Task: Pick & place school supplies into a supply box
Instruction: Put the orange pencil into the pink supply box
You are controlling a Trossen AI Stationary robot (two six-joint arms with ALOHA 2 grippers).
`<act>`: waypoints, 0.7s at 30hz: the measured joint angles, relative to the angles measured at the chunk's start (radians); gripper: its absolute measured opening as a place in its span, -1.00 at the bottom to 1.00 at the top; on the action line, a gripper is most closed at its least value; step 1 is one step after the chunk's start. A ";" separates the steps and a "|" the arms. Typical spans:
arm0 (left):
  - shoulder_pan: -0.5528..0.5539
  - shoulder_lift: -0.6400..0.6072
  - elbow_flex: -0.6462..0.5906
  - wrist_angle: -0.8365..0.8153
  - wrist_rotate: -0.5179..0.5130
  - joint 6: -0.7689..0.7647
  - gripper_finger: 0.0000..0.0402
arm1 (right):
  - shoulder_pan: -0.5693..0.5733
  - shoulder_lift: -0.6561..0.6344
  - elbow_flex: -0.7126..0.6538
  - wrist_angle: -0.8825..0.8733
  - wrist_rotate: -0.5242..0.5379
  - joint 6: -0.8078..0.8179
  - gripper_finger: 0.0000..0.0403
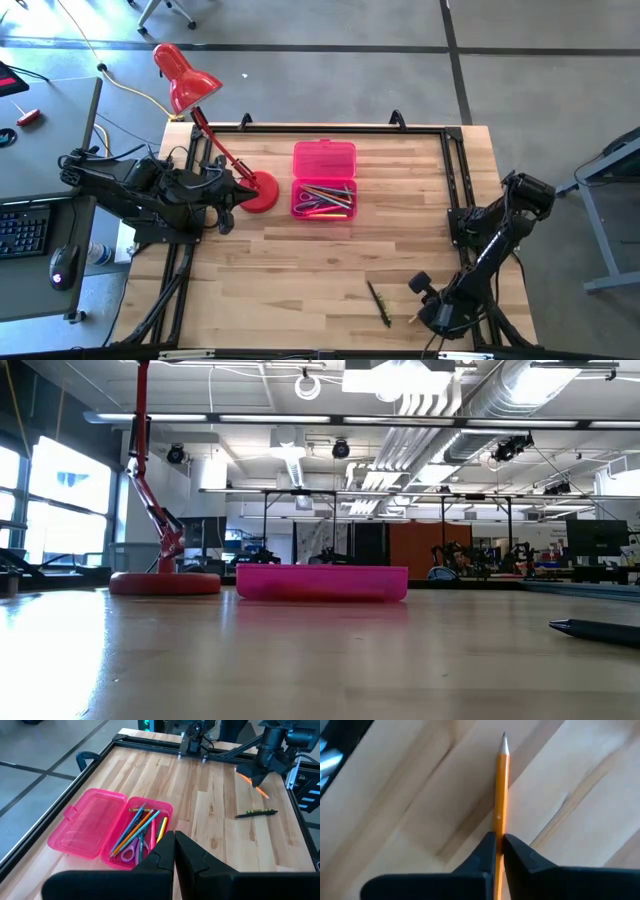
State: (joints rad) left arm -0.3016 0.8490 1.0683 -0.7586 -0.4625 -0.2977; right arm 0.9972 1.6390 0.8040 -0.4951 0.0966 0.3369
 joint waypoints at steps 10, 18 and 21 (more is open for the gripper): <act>0.000 0.000 0.000 0.000 0.000 0.001 -0.80 | -0.189 0.006 0.018 0.077 0.432 -0.090 -0.97; 0.000 0.000 0.000 0.000 -0.001 0.004 -0.79 | -0.424 0.005 0.058 0.164 0.716 -0.249 -0.98; 0.000 0.000 0.000 0.000 -0.002 0.004 -0.80 | -0.551 0.004 0.077 0.325 0.805 -0.284 -0.99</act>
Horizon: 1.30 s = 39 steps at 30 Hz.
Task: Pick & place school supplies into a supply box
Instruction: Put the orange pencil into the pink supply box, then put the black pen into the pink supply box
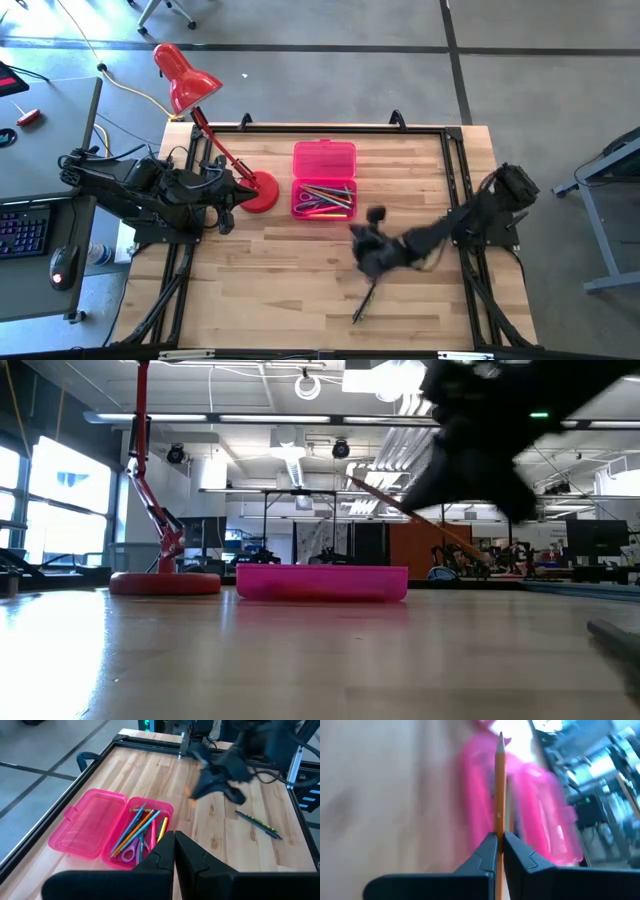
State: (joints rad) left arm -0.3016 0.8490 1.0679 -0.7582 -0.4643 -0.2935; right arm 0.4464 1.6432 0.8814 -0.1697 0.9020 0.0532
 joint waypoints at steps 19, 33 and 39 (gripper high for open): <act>0.000 0.000 0.000 -0.003 -0.002 0.000 -0.80 | -0.452 0.100 0.049 0.377 -0.415 -0.160 -1.00; 0.000 0.000 0.000 -0.003 -0.007 0.000 -0.80 | -0.447 0.111 0.049 0.393 -0.492 -0.173 -0.72; 0.000 0.000 0.000 -0.008 -0.009 0.000 -0.80 | -0.389 0.093 0.104 0.354 -0.456 -0.216 -0.56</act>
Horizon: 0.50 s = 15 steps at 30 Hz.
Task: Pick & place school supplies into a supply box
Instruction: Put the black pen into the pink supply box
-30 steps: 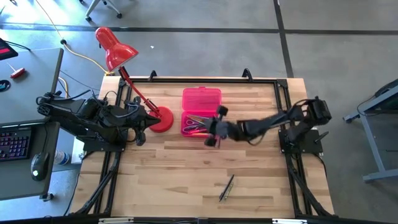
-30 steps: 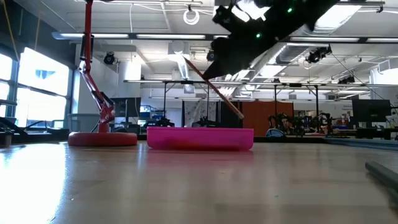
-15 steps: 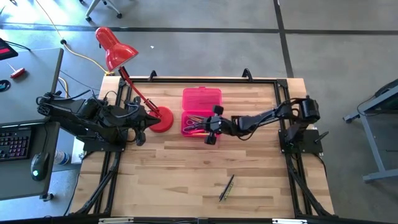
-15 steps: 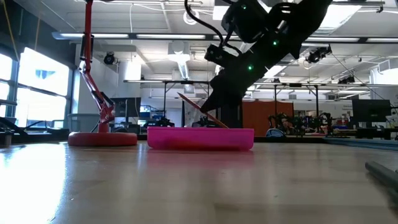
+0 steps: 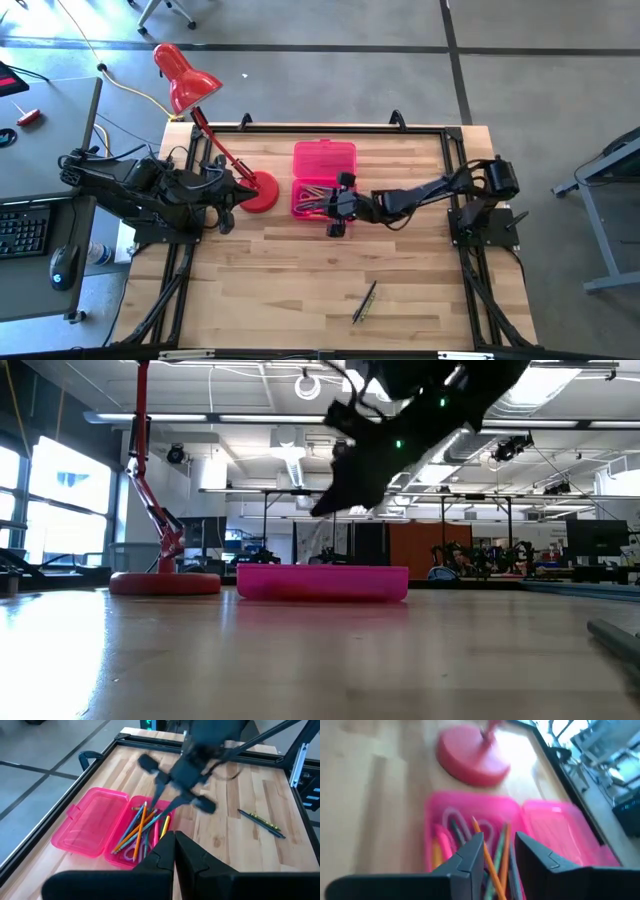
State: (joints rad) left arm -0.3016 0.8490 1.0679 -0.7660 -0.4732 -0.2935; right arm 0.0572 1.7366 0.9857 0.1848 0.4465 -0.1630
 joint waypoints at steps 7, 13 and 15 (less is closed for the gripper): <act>0.000 0.000 0.000 -0.008 0.011 0.000 -0.79 | 0.188 -0.071 0.107 -0.234 -0.099 0.003 -0.51; 0.000 0.003 0.000 -0.008 0.019 -0.001 -0.80 | 0.384 -0.095 0.110 -0.389 -0.328 0.031 -0.51; 0.000 0.010 0.000 -0.006 0.019 -0.003 -0.79 | 0.437 -0.095 0.084 -0.357 -0.340 0.053 -0.51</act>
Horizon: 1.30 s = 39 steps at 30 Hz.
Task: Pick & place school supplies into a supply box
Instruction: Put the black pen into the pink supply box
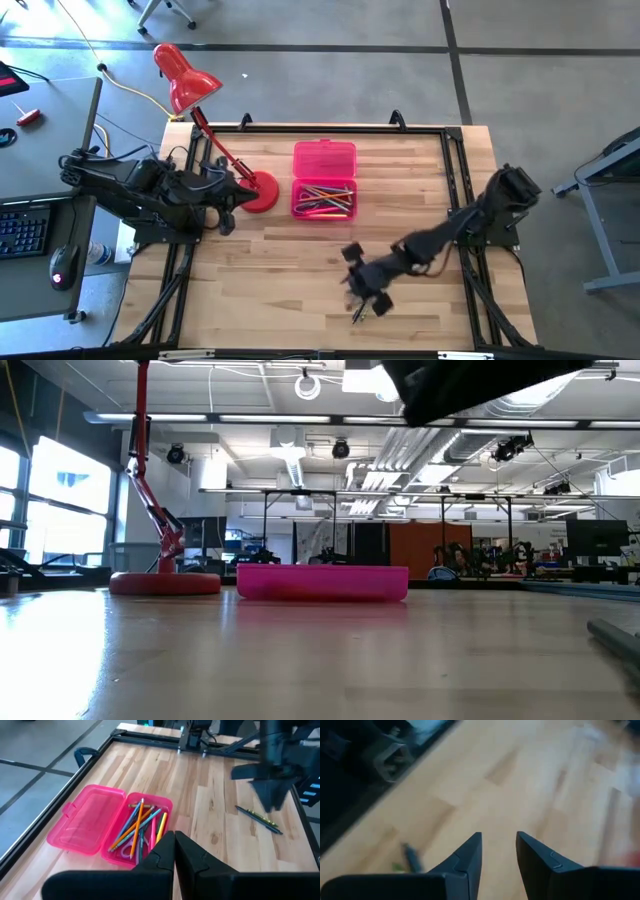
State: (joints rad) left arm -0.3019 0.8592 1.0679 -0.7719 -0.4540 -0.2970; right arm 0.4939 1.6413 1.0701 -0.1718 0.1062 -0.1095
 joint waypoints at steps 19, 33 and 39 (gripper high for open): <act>0.000 0.078 0.000 0.015 -0.003 0.003 -0.80 | 0.070 0.001 -0.517 0.597 -0.060 -0.029 -0.51; 0.000 0.078 0.000 0.021 -0.001 -0.007 -0.79 | 0.059 0.027 -0.544 0.557 -0.052 -0.056 -0.51; 0.000 0.078 0.000 0.021 -0.001 -0.007 -0.80 | 0.036 0.118 -0.543 0.638 -0.072 -0.103 -0.51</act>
State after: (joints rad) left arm -0.3016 0.9371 1.0683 -0.7513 -0.4545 -0.3038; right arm 0.5296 1.7596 0.5267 0.4664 0.0341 -0.2127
